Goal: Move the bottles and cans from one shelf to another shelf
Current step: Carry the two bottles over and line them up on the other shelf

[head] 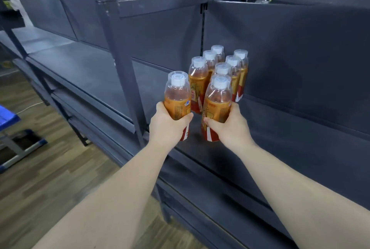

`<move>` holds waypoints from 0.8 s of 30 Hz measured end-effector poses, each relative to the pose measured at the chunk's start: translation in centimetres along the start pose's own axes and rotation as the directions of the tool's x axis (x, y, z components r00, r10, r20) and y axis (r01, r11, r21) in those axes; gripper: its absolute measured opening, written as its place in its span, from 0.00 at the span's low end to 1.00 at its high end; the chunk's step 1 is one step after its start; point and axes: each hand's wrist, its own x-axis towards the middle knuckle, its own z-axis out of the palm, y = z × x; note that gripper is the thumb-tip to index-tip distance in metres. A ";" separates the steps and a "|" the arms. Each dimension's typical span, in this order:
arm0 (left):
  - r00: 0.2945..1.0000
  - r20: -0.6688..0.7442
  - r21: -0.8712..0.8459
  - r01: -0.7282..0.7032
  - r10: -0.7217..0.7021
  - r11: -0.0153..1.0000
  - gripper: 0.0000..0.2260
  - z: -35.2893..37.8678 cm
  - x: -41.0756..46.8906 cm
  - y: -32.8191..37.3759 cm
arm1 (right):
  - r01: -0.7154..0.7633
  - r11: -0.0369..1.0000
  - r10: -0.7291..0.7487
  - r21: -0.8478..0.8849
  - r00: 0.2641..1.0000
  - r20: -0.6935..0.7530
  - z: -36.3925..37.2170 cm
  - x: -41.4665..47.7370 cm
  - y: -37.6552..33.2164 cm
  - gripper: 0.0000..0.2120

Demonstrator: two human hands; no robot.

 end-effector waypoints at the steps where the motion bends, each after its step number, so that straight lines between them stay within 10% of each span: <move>1: 1.000 0.003 0.002 -0.004 0.004 1.000 0.27 0.4 0.7 0.0 | 0.001 1.000 -0.001 -0.010 1.000 0.004 -0.1 0.4 0.2 0.36; 24: 0.927 0.346 -0.124 -0.109 0.145 0.986 0.27 2.8 10.8 -3.3 | -0.190 0.982 0.185 0.003 0.949 -0.256 4.8 1.1 -1.8 0.34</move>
